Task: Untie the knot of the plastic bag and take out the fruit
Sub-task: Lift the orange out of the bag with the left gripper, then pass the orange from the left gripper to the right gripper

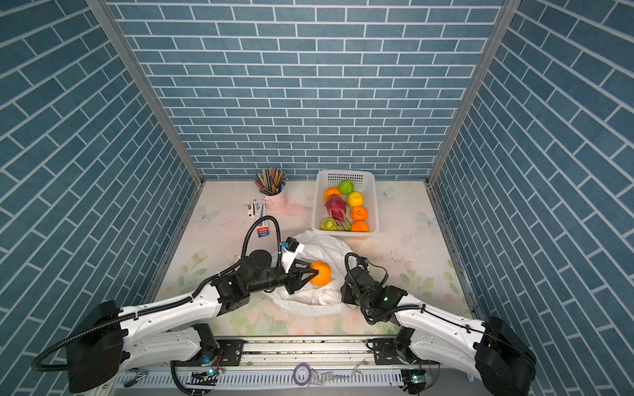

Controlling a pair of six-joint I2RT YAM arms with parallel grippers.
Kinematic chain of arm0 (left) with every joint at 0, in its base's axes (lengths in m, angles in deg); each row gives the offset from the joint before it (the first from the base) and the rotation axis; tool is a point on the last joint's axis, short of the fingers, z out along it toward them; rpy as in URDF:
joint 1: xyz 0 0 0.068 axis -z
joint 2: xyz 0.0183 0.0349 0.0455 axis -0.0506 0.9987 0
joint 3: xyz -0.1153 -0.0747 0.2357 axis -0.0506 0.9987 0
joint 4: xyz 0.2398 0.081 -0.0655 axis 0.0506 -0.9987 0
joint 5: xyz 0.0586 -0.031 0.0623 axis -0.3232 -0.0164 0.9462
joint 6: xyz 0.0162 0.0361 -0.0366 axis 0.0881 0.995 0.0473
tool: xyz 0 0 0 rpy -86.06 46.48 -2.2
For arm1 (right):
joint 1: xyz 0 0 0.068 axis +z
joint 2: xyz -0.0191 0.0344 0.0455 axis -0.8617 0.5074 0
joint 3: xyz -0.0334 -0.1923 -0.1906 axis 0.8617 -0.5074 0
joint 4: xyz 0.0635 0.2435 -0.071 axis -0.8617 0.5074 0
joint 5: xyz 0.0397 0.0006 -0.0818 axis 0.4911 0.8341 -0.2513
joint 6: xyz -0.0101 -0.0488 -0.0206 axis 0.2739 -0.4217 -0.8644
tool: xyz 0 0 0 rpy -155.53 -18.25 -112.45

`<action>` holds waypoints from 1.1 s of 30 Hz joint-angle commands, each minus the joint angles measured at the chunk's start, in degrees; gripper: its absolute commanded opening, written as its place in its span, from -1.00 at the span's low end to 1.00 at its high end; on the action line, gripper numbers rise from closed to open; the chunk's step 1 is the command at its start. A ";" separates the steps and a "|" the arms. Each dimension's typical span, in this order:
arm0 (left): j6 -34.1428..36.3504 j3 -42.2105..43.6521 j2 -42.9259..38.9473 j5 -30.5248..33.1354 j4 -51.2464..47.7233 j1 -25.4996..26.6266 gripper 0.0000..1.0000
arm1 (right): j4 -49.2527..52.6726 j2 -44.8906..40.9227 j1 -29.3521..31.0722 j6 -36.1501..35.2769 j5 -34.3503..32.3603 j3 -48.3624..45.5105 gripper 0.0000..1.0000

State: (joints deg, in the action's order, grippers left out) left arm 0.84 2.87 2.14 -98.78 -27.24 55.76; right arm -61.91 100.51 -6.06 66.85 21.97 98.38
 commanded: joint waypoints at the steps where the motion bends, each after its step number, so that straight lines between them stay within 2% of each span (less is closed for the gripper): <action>1: -7.70 -2.08 -0.10 2.16 2.14 -1.21 -0.56 | 1.59 -2.97 -0.19 -2.68 -1.37 1.63 -0.37; 4: -16.02 -4.93 1.51 2.95 -2.02 -2.63 -0.56 | 0.29 -6.72 -0.19 -7.25 -2.52 1.79 -0.08; 8: -20.85 -7.37 2.75 1.12 -4.16 -3.60 -0.56 | -0.57 -13.58 -0.20 -16.35 -5.92 2.47 0.19; 12: -23.13 -8.29 1.89 0.63 -4.28 -3.93 -0.56 | -6.32 -22.27 -0.24 -29.29 -6.79 0.30 0.27; 16: -25.82 -8.84 1.05 -0.90 -4.22 -4.60 -0.57 | -16.41 -30.61 -0.25 -43.41 -7.60 -3.85 0.30; 18: -27.01 -8.84 0.66 -1.40 -3.75 -4.86 -0.57 | -23.68 -33.95 -0.21 -53.65 -4.88 -7.26 0.33; 20: -27.68 -8.96 0.34 -1.95 -3.40 -5.03 -0.57 | -30.77 -36.00 -0.22 -63.04 -0.90 -10.19 0.44; 22: -28.40 -9.22 0.12 -2.54 -3.21 -5.20 -0.57 | -35.43 -35.97 -0.22 -71.44 4.45 -11.47 0.57; 26: -29.02 -9.45 -0.15 -3.58 -2.68 -5.22 -0.57 | -36.85 -30.27 -0.27 -79.12 11.59 -9.14 0.69; 30: -28.33 -9.93 0.27 -5.33 -2.35 -5.22 -0.57 | -37.63 -22.24 -0.45 -81.99 15.75 -5.68 0.74; 33: -28.12 -10.20 0.81 -6.74 -2.18 -5.18 -0.57 | -40.88 -16.86 -0.91 -81.49 16.42 -4.19 0.77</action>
State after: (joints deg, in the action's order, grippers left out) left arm -27.11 -5.63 2.99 -103.68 -31.02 50.87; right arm -97.41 80.30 -6.45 -9.21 34.36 92.18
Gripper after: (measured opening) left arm 0.373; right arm 0.882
